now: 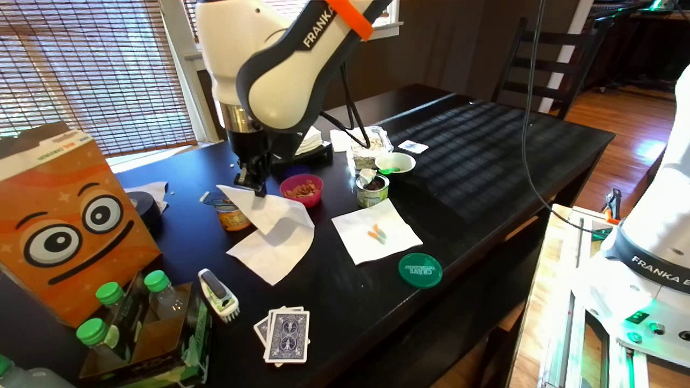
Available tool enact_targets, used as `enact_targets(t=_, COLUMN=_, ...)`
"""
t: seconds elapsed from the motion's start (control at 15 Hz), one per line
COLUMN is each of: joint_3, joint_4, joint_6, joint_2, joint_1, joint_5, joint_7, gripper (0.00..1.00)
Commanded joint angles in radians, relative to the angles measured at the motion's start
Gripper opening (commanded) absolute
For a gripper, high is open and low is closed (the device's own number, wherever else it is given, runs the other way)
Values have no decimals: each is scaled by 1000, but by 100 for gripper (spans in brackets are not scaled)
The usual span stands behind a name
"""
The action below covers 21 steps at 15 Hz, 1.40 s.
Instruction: Pick up the two tissues
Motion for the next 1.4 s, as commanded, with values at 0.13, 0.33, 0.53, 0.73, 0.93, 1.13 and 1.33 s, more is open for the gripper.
enact_targets(t=0.13, joint_3=-23, joint_4=-67, joint_6=67, joint_2=-109, joint_1=17, joint_5=-75, joint_7=76, gripper=0)
enact_targets(t=0.33, joint_3=-16, joint_4=-96, joint_6=144, joint_2=-146, joint_1=8, joint_5=-57, joint_7=99, gripper=0)
enact_targets(t=0.53, joint_3=-34, joint_4=-122, joint_6=184, joint_2=-181, joint_1=20, joint_5=-75, joint_7=166, gripper=0)
enact_targets(t=0.73, joint_3=-39, joint_4=-146, joint_6=193, joint_2=-213, joint_1=23, joint_5=-75, joint_7=225, gripper=0)
enact_targets(t=0.93, joint_3=-10, joint_4=-177, joint_6=177, joint_2=-260, joint_1=3, joint_5=-13, joint_7=249, gripper=0)
enact_targets(t=1.13, joint_3=11, joint_4=-220, joint_6=189, joint_2=-324, joint_1=-9, joint_5=35, joint_7=278, gripper=0)
enact_targets(t=1.33, joint_3=29, joint_4=-265, joint_6=263, joint_2=-382, joint_1=-24, joint_5=88, joint_7=302, gripper=0)
